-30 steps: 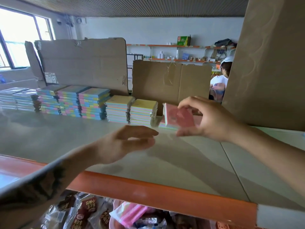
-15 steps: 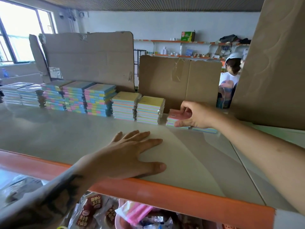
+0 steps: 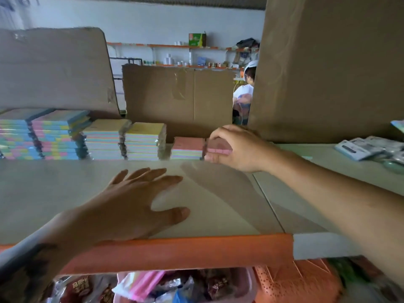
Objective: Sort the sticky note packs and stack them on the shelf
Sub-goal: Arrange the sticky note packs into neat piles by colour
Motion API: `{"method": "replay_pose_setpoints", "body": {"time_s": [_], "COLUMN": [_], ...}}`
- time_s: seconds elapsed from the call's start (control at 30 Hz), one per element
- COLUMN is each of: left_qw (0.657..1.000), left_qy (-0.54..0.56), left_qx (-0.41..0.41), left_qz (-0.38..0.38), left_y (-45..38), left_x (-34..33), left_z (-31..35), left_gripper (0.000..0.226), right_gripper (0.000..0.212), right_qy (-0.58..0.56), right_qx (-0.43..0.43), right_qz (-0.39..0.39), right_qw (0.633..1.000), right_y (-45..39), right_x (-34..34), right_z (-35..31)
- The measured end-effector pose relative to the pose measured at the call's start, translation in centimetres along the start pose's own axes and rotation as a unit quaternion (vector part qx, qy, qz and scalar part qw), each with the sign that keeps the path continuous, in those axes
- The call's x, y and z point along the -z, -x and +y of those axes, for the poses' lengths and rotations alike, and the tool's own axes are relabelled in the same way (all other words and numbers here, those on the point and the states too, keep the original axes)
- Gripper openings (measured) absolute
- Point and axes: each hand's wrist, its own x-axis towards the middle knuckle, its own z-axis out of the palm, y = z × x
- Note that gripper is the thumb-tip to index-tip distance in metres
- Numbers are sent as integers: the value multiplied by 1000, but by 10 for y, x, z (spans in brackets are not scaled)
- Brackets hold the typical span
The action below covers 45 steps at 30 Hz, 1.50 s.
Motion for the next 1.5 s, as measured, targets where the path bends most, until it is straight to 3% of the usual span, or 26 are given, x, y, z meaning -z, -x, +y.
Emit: {"method": "replay_pose_setpoints", "body": {"time_s": [0.2, 0.43, 0.73, 0.83, 0.9, 0.97, 1.1, 1.27, 1.5], "left_qw": [997, 990, 988, 986, 986, 985, 983, 978, 978], "left_qy": [12, 75, 87, 109, 109, 104, 129, 191, 189], "left_qx": [-72, -119, -123, -122, -121, -131, -133, -86, -81], "left_qz": [28, 5, 30, 36, 41, 35, -7, -19, 39], "left_y": [-37, -99, -218, -253, -278, -300, -330, -338, -293], "left_x": [2, 11, -1, -9, -14, -18, -27, -31, -14], "left_z": [90, 231, 385, 422, 436, 443, 441, 430, 414], "left_gripper": [99, 86, 63, 39, 36, 49, 33, 67, 63], "right_gripper": [63, 55, 43, 50, 58, 61, 63, 42, 29], "right_qy": [13, 55, 64, 57, 62, 66, 58, 29, -26], "right_qx": [-46, -109, -195, -216, -217, -214, -190, -186, -172], "right_qz": [22, 23, 27, 5, -7, -26, -37, -20, 28], "right_qw": [999, 992, 978, 975, 974, 974, 979, 982, 984], "right_y": [86, 187, 266, 266, 260, 254, 246, 244, 245], "right_x": [34, 92, 142, 144, 143, 141, 137, 136, 145], "right_z": [50, 146, 294, 329, 345, 356, 367, 364, 345]}}
